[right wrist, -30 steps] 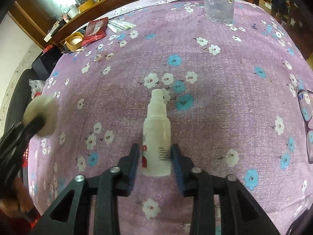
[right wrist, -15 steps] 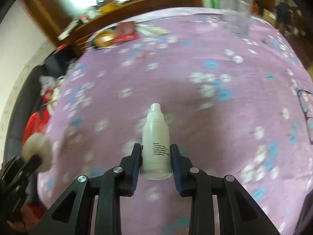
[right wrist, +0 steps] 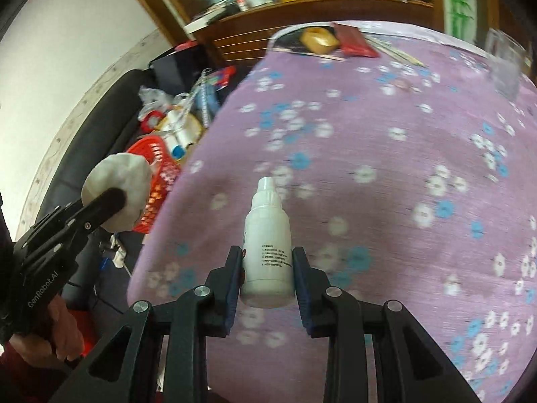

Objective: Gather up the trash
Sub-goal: 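Carry the tissue ball over the red basket while the right tool carries the bottle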

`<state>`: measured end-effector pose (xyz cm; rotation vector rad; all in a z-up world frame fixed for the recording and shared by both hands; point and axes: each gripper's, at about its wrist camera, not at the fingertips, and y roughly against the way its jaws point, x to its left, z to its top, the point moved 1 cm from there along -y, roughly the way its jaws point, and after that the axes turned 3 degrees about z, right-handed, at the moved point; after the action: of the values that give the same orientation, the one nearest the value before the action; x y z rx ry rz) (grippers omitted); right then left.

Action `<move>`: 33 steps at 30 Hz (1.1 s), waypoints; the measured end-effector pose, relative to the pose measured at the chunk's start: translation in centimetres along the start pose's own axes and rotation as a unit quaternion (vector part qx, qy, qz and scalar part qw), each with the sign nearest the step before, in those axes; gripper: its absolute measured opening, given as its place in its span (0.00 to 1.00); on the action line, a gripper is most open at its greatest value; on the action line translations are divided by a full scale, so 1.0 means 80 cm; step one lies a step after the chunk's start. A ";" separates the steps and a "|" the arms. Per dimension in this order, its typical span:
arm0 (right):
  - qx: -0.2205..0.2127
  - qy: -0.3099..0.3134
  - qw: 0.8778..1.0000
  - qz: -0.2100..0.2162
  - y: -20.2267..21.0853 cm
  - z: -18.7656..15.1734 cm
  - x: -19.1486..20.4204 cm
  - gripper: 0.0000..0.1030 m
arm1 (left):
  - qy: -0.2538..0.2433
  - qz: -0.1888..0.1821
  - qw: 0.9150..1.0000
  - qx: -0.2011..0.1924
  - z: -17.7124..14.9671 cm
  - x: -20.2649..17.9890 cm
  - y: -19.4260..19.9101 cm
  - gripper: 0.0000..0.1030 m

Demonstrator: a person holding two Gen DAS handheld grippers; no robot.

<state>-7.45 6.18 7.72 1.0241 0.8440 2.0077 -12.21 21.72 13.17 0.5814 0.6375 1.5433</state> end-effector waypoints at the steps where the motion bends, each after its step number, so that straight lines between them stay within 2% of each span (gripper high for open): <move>1: -0.001 0.005 1.000 0.003 -0.005 0.003 0.012 0.32 | 0.004 0.003 1.000 -0.002 -0.001 0.011 0.005 0.27; 7: 0.000 0.034 0.999 0.029 -0.026 0.012 0.081 0.32 | 0.031 0.031 0.999 -0.003 -0.009 0.071 0.020 0.27; 12: 0.002 0.071 0.996 0.048 -0.028 0.023 0.113 0.32 | 0.066 0.063 0.996 -0.011 -0.014 0.102 0.036 0.27; 22: -0.002 0.124 0.989 0.083 -0.021 0.043 0.147 0.32 | 0.121 0.091 0.988 -0.016 -0.013 0.130 0.060 0.27; 33: 0.000 0.137 0.985 0.103 -0.045 0.072 0.189 0.32 | 0.135 0.114 0.984 -0.026 -0.009 0.180 0.072 0.27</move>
<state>-7.93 21.78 13.36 0.8765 0.9102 2.3628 -17.78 35.81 16.49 0.4194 0.7532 1.8681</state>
